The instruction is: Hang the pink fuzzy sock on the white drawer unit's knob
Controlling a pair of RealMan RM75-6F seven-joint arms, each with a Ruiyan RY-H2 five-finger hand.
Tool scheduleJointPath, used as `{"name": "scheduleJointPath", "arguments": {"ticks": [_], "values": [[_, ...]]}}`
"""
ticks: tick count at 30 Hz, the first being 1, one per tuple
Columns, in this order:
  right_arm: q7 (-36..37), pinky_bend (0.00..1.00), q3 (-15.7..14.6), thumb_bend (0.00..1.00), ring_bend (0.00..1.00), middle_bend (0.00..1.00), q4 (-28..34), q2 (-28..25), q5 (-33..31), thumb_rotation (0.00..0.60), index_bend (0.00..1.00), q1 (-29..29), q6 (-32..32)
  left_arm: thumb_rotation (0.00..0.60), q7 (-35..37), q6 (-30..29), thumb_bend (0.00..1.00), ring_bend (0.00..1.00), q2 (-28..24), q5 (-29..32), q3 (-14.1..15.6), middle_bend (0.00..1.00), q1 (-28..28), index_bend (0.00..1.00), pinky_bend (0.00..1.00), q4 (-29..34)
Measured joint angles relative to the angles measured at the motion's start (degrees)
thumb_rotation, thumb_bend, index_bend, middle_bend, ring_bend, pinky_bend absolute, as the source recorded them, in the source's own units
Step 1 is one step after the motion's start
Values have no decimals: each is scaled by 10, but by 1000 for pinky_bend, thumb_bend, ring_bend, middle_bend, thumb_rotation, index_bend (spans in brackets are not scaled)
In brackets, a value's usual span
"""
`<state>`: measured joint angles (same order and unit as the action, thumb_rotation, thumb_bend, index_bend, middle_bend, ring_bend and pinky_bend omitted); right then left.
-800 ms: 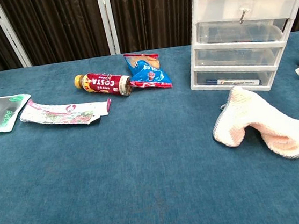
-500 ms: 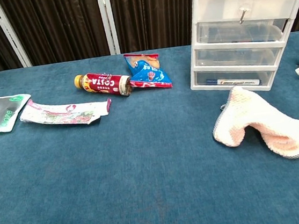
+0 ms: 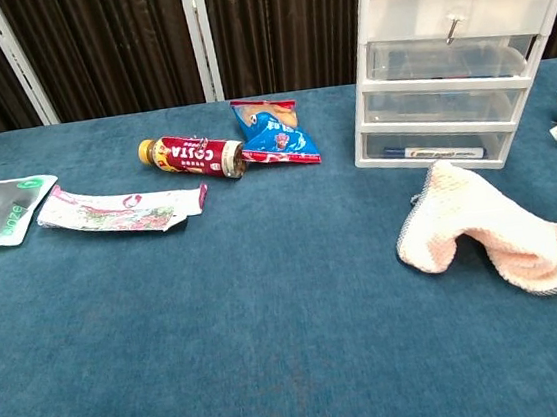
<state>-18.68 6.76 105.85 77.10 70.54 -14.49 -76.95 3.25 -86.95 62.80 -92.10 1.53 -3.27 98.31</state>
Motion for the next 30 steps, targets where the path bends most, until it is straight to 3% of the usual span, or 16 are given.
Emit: {"name": "scheduleJointPath", "arguments": {"ticks": [5,8,23,27,30], "values": [[-82,231,25,6,91,189,-47,93,-59,600,215,-36,9,600,7,4,1,0,-4,-2,3,0,-1,0,0,2],[-103,240,35,6,98,195,-74,123,-76,600,223,-51,11,600,9,6,0,0,-5,-1,3,0,-2,0,0,3],[-126,283,62,9,129,221,-147,195,-121,600,248,-90,30,600,13,14,1,0,-8,10,1,0,-4,0,0,7],[-124,364,57,18,189,270,-171,212,-128,600,285,-93,38,600,12,17,0,0,-8,12,0,0,-5,0,0,8],[-123,529,53,48,327,378,-190,225,-128,600,375,-95,39,600,11,17,0,0,-7,12,0,0,-5,0,0,8]]}}
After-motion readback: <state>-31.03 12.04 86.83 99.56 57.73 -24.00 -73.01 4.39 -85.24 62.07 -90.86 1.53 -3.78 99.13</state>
